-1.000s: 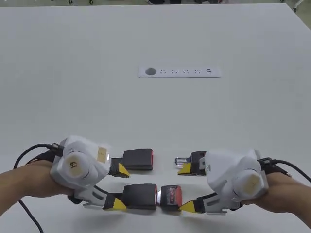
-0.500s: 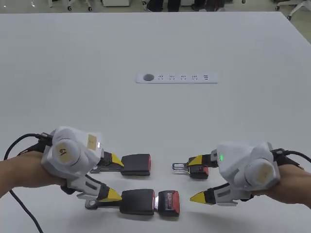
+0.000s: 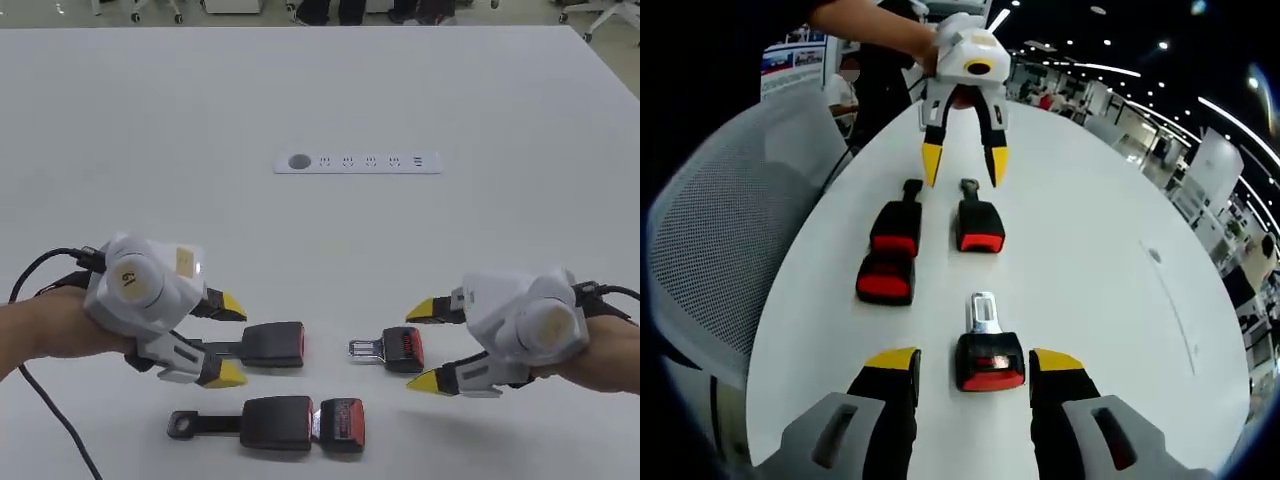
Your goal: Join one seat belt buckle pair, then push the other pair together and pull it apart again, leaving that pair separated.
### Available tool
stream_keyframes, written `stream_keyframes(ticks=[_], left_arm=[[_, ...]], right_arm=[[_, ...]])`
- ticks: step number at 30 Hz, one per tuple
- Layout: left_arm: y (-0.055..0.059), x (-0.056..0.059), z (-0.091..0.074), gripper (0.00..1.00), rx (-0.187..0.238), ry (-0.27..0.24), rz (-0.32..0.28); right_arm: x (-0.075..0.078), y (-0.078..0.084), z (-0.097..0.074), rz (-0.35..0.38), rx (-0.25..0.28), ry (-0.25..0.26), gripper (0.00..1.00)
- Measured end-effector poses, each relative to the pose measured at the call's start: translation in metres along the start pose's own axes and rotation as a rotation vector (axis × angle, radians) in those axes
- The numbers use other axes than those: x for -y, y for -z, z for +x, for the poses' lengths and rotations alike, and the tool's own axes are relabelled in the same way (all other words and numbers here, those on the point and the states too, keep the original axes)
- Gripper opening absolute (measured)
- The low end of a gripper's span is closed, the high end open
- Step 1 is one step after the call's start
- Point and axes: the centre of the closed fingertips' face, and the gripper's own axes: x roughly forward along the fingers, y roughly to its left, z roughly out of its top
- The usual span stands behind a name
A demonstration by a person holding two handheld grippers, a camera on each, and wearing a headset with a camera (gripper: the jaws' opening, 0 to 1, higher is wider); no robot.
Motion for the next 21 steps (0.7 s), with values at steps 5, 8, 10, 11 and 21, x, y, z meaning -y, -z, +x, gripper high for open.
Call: stream_keyframes(ticks=[5, 8, 10, 11, 21], left_arm=[[0.003, -0.008, 0.003, 0.45, -0.024, 0.014, 0.006], [0.006, -0.012, 0.006, 0.45, -0.041, 0.025, 0.011], [0.005, -0.011, 0.009, 0.45, -0.051, 0.033, 0.016], [0.004, -0.011, 0.01, 0.44, -0.054, 0.038, 0.016], [0.011, -0.017, 0.021, 0.4, -0.084, 0.078, 0.023]], right_arm=[[0.007, 0.009, 0.003, 0.006, -0.016, -0.015, 0.41], [0.008, 0.013, 0.007, 0.011, -0.025, -0.028, 0.41], [0.009, 0.018, 0.011, 0.014, -0.032, -0.038, 0.41], [0.01, 0.02, 0.013, 0.014, -0.034, -0.041, 0.41], [0.01, 0.026, 0.026, 0.031, -0.047, -0.076, 0.37]])
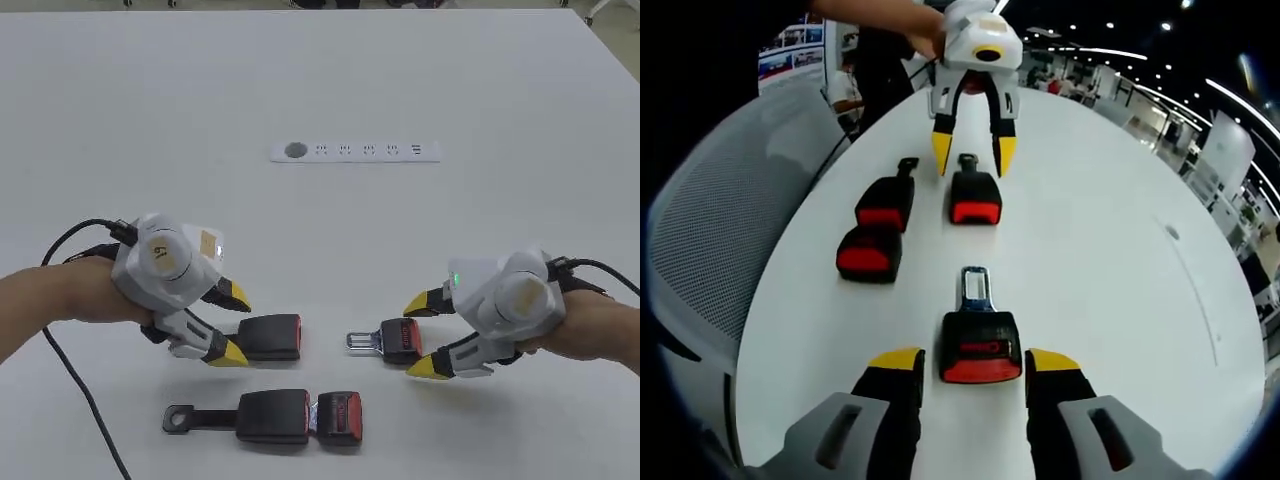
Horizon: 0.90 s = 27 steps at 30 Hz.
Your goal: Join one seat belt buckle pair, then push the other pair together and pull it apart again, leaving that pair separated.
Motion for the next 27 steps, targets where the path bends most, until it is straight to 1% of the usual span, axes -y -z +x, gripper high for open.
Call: stream_keyframes(ticks=[3, 5, 10, 13, 15, 19, 27], left_arm=[[0.003, -0.001, 0.004, 0.38, -0.008, 0.014, 0.001], [0.003, 0.0, 0.005, 0.37, -0.016, 0.022, 0.007], [0.009, -0.002, 0.011, 0.34, -0.028, 0.037, 0.01], [0.011, -0.001, 0.012, 0.34, -0.041, 0.039, 0.025], [0.015, -0.002, 0.016, 0.33, -0.056, 0.041, 0.04], [0.012, 0.003, 0.017, 0.32, -0.061, 0.038, 0.04], [0.016, 0.0, 0.018, 0.32, -0.071, 0.039, 0.056]], right_arm=[[-0.001, 0.0, 0.001, 0.002, -0.003, -0.007, 0.37], [-0.001, 0.001, 0.002, 0.004, -0.004, -0.007, 0.36], [-0.001, 0.002, 0.004, 0.009, -0.008, -0.012, 0.35], [0.001, 0.003, 0.004, 0.02, -0.011, -0.011, 0.34], [0.002, 0.003, 0.005, 0.023, -0.011, -0.009, 0.32], [0.002, 0.005, 0.006, 0.026, -0.016, -0.012, 0.32], [0.001, 0.005, 0.006, 0.022, -0.017, -0.013, 0.32]])
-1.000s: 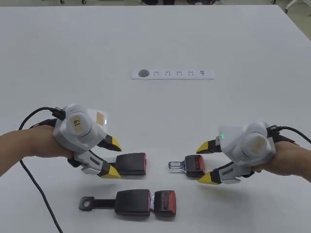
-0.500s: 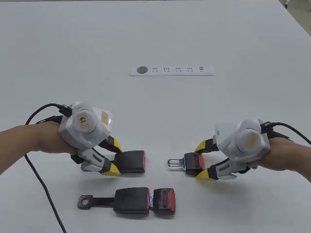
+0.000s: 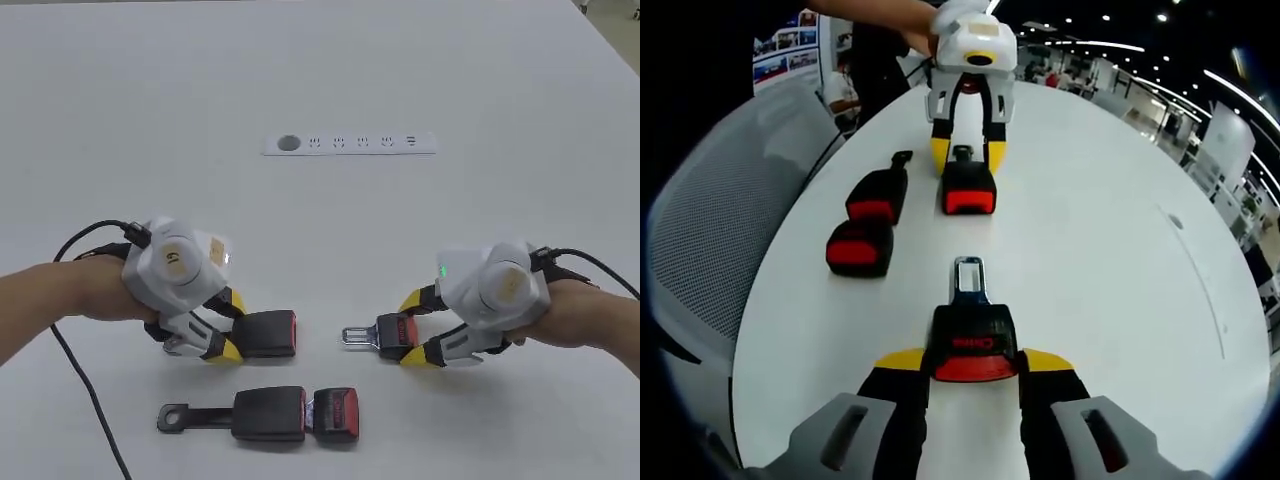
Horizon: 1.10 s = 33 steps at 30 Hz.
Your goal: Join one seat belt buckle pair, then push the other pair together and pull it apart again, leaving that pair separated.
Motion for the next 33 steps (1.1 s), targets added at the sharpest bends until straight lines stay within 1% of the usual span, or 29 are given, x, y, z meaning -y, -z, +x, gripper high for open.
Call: stream_keyframes(ticks=[8, 11, 14, 23, 28, 33], left_arm=[[-0.0025, 0.0013, -0.0005, 0.31, 0.003, 0.0, -0.014], [-0.0025, 0.0014, -0.0004, 0.31, 0.0, 0.003, -0.008], [-0.0016, 0.0004, -0.0003, 0.31, 0.003, 0.004, -0.016], [-0.0031, 0.0017, -0.0003, 0.3, -0.002, 0.006, -0.004], [-0.0022, 0.0001, -0.0006, 0.3, 0.005, 0.007, -0.017], [-0.0028, 0.0006, -0.0008, 0.3, 0.002, 0.009, -0.014]], right_arm=[[0.0005, -0.0005, 0.0007, -0.006, 0.003, -0.003, 0.31], [0.0012, -0.0002, 0.0012, -0.008, 0.005, -0.004, 0.31], [0.0015, -0.0007, 0.0016, -0.009, 0.005, -0.004, 0.31], [0.0024, -0.0021, 0.0024, -0.007, 0.009, -0.004, 0.31], [0.0025, -0.0047, 0.0037, -0.005, 0.012, -0.005, 0.31], [0.0033, -0.0085, 0.0057, -0.003, 0.015, -0.004, 0.31]])
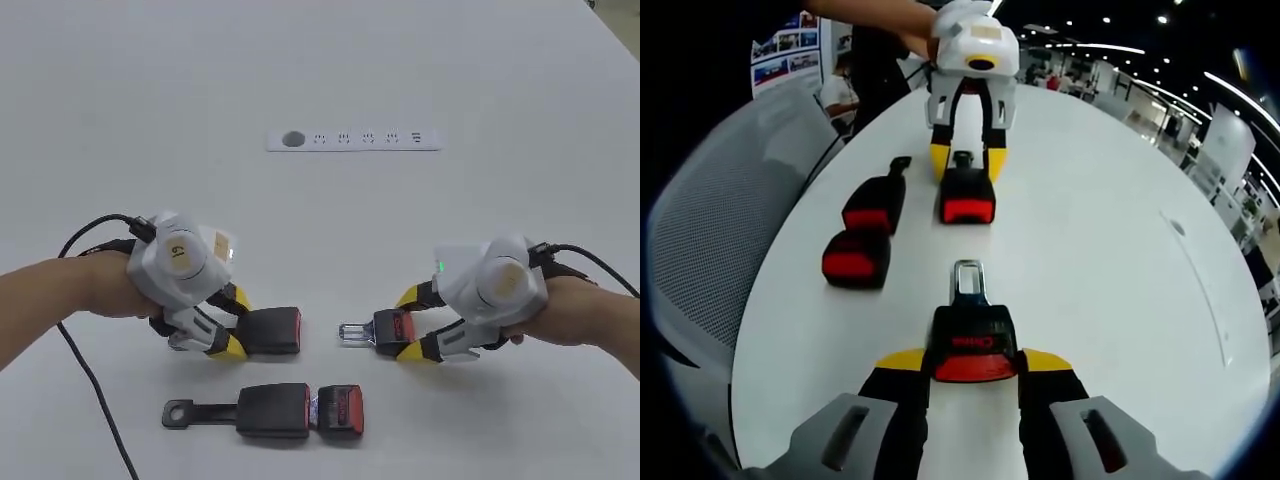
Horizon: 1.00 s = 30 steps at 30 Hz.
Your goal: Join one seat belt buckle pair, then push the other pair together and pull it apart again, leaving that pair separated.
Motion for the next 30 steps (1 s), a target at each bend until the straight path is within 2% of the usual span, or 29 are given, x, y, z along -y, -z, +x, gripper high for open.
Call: stream_keyframes(ticks=[22, 30], left_arm=[[0.005, -0.003, 0.002, 0.3, -0.001, -0.005, -0.007], [0.004, -0.002, 0.002, 0.3, -0.004, -0.005, -0.007]], right_arm=[[-0.001, -0.025, 0.019, -0.019, 0.017, -0.016, 0.31], [-0.001, -0.031, 0.023, -0.029, 0.016, -0.023, 0.31]])
